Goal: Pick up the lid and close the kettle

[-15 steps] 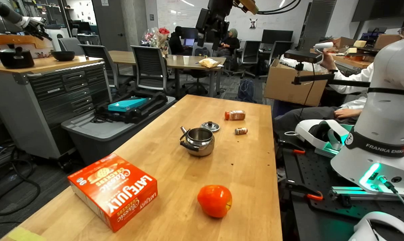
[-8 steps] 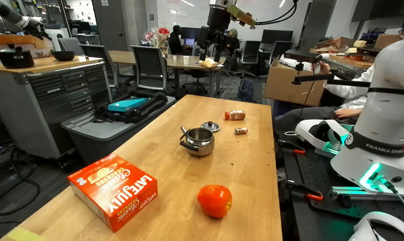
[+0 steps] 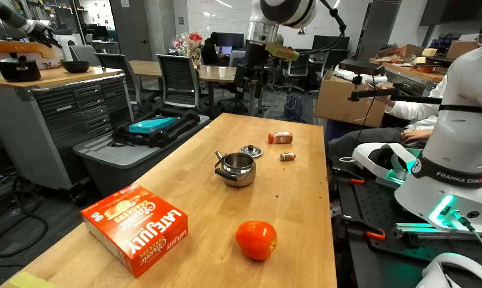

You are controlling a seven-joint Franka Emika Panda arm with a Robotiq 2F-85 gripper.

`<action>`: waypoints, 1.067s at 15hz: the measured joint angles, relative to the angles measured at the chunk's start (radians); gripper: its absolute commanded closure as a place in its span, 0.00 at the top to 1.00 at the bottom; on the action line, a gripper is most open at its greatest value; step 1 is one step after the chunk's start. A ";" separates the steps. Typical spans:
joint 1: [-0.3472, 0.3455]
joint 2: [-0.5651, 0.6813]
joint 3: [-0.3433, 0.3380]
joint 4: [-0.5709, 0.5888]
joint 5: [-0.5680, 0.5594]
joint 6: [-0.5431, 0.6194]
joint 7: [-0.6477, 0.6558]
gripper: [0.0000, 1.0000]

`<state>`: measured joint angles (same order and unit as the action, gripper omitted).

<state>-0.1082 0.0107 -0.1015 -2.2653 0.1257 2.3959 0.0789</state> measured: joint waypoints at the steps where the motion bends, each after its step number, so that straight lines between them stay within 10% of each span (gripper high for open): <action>1: 0.000 0.015 0.000 -0.007 0.000 0.027 0.003 1.00; 16: -0.046 0.174 -0.025 -0.014 0.012 0.165 0.025 1.00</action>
<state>-0.1544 0.1849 -0.1268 -2.2797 0.1378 2.5613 0.1040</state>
